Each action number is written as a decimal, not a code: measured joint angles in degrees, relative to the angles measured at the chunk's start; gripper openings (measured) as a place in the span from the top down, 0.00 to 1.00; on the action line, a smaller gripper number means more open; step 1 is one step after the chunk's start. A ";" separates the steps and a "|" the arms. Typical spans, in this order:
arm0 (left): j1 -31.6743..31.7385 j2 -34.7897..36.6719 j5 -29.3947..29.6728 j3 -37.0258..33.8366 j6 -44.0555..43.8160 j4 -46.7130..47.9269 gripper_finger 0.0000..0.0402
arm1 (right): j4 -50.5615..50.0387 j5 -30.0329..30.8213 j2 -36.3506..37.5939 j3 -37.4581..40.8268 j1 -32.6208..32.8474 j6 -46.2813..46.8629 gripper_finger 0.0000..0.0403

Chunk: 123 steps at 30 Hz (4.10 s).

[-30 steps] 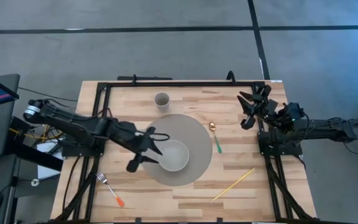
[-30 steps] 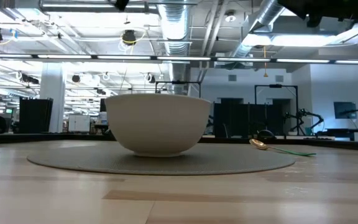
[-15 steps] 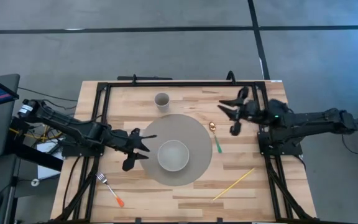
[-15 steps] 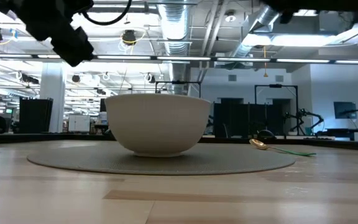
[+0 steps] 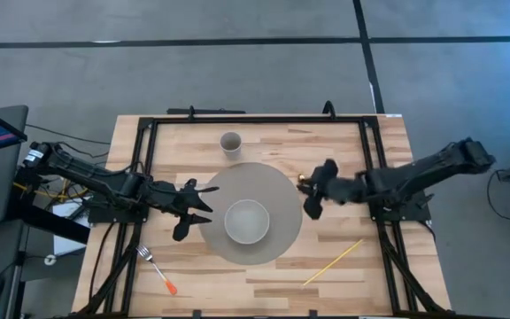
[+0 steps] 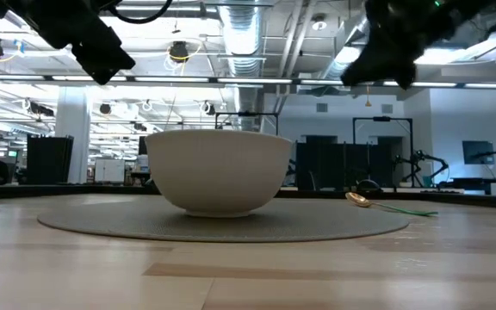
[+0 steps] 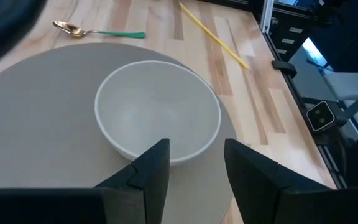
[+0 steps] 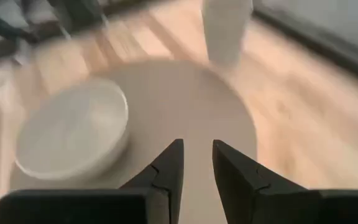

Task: Pick & Place Utensil
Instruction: Put the green spoon into the gray bowl on the placemat

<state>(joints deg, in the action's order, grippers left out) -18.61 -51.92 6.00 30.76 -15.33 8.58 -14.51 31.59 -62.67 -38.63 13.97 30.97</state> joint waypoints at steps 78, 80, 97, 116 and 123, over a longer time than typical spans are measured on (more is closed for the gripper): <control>0.00 -0.05 -0.04 0.00 0.02 -0.84 0.62 | -22.68 -8.37 -33.56 -36.90 7.60 -0.22 1.00; 0.01 -0.08 -0.04 0.00 0.02 -0.98 0.62 | -32.04 -8.60 -37.82 -45.32 8.09 -1.29 1.00; -0.22 -3.93 -0.06 -0.11 0.04 -5.17 0.62 | -51.21 -19.94 -58.60 -71.26 5.51 -8.99 1.00; 2.57 -23.35 1.42 -0.13 0.94 -17.75 0.98 | -52.49 -24.53 -61.36 -70.98 2.79 -9.03 1.00; 2.60 -26.31 1.45 -0.13 1.09 -17.75 0.99 | -52.54 -25.32 -61.18 -71.00 1.91 -9.06 1.00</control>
<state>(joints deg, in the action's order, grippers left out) -16.01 -78.23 7.45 30.63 -14.24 -9.16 -67.05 6.27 -123.85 -109.62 15.88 21.91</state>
